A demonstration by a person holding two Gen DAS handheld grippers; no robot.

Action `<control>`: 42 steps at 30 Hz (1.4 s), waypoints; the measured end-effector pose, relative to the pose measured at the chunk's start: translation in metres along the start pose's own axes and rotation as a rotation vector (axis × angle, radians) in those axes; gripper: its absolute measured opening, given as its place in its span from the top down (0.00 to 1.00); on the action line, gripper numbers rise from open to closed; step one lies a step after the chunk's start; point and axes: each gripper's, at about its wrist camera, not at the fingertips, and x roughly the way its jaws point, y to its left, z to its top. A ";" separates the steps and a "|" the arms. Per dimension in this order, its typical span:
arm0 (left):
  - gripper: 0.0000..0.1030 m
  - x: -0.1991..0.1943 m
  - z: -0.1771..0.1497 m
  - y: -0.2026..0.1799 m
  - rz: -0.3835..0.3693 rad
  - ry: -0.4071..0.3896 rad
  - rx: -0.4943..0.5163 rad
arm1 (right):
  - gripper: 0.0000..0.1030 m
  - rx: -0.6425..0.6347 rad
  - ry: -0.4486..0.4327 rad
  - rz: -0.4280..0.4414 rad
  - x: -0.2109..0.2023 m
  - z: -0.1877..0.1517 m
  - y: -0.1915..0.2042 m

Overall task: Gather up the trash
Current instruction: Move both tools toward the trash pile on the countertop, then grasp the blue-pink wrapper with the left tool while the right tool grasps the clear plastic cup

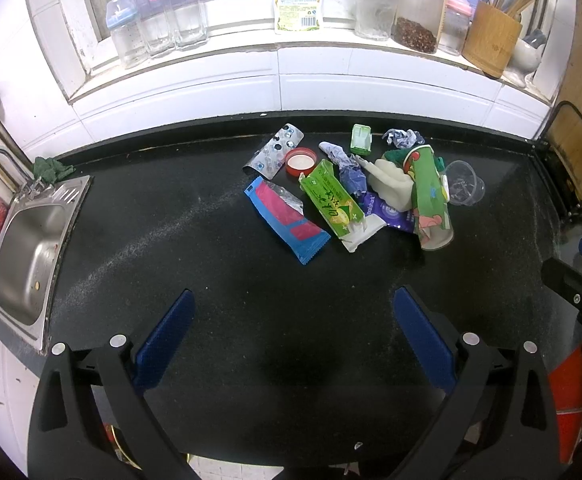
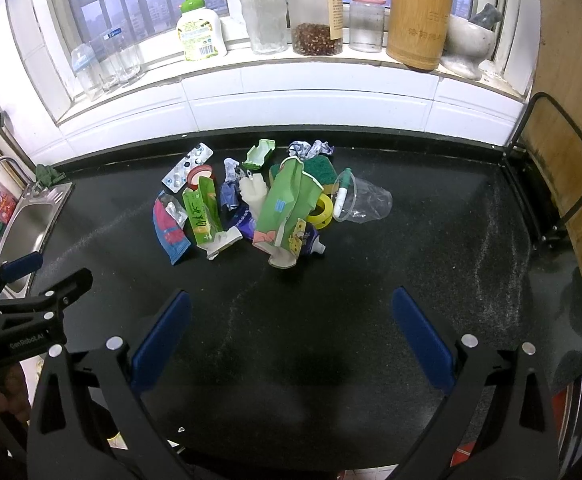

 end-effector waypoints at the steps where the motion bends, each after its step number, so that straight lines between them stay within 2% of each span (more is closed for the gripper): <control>1: 0.06 0.000 0.000 0.000 0.001 0.000 0.001 | 0.06 0.001 -0.001 0.000 0.000 0.000 0.000; 31: 0.06 0.002 -0.004 -0.002 0.001 0.017 -0.005 | 0.06 -0.004 0.006 0.003 0.002 0.000 -0.001; 37: 0.06 0.014 0.000 -0.001 -0.008 0.045 -0.015 | 0.06 0.001 0.013 0.010 0.007 0.000 -0.006; 42: 0.06 0.044 0.004 0.000 -0.009 0.070 -0.018 | 0.06 0.016 0.006 0.011 0.025 0.006 -0.028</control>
